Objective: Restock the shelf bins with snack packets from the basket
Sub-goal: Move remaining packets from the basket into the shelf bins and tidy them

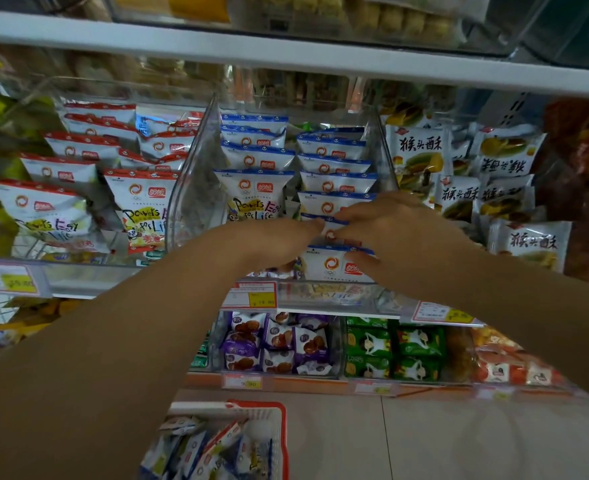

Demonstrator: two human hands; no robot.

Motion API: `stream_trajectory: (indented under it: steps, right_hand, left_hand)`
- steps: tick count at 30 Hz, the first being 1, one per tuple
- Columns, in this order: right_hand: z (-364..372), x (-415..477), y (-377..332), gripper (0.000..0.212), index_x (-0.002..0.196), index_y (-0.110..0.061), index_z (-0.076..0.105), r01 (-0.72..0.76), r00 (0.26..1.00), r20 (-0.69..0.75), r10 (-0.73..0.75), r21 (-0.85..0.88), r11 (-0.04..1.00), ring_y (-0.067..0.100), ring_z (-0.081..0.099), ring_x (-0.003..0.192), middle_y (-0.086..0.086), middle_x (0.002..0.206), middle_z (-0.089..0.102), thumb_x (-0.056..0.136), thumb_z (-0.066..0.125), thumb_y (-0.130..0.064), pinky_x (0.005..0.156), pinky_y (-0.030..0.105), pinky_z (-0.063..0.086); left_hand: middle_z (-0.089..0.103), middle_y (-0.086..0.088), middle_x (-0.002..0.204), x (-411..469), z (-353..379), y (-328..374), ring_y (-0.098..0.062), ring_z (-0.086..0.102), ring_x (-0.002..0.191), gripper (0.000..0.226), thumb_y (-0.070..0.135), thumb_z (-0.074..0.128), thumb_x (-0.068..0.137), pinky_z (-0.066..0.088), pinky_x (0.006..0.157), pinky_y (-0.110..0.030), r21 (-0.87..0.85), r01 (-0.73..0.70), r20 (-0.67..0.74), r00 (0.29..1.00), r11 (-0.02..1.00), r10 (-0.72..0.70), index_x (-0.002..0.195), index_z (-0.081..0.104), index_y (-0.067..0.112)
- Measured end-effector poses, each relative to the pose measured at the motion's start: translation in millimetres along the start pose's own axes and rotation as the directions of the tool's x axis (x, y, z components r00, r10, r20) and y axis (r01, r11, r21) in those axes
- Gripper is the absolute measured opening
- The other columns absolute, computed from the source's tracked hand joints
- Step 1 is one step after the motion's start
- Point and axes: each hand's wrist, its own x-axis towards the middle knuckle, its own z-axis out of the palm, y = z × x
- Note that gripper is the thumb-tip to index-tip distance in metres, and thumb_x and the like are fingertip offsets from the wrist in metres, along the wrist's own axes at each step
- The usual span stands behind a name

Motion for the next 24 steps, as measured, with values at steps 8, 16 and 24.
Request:
stream_trajectory:
  steps: [8, 16, 24]
  right_hand:
    - [-21.0, 4.5, -27.5, 0.035, 0.110, -0.020, 0.074, -0.009, 0.992, -0.121, 0.030, 0.173, 0.985, 0.027, 0.067, 0.099, 0.000, 0.114, 0.071, 0.084, 0.052, -0.028, 0.093, 0.051, 0.051]
    - [-0.4, -0.1, -160.1, 0.027, 0.120, -0.029, 0.066, 0.139, 0.972, 0.142, -0.188, 0.298, 0.944, 0.018, 0.064, 0.099, -0.006, 0.120, 0.068, 0.099, 0.049, -0.032, 0.084, 0.039, 0.055]
    - [96.5, -0.5, -284.4, 0.029, 0.125, -0.031, 0.060, 0.100, 0.829, 0.461, -0.315, 0.432, 0.896, 0.014, 0.062, 0.102, -0.009, 0.122, 0.064, 0.099, 0.048, -0.033, 0.088, 0.035, 0.053]
  left_hand:
    - [0.056, 0.002, 0.091, -30.3, -2.2, -14.1, -0.013, 0.053, 0.082, 0.032, 0.036, 0.040, 0.104, 0.041, 0.074, -0.028, 0.079, -0.264, -0.373, 0.887, 0.961, 0.274, 0.107, 0.061, 0.013]
    - [0.064, 0.014, 0.113, -148.1, 20.6, -122.1, -0.002, 0.062, 0.098, 0.019, 0.033, 0.052, 0.100, 0.044, 0.077, -0.010, -0.145, -0.359, -0.686, 0.708, 0.922, 0.168, 0.117, 0.060, 0.034]
    - [0.065, 0.001, 0.112, -208.3, 90.2, -304.3, -0.013, 0.063, 0.088, 0.022, 0.025, 0.051, 0.100, 0.049, 0.070, -0.017, -0.358, 0.014, -0.525, 0.824, 0.934, -0.213, 0.120, 0.060, 0.027]
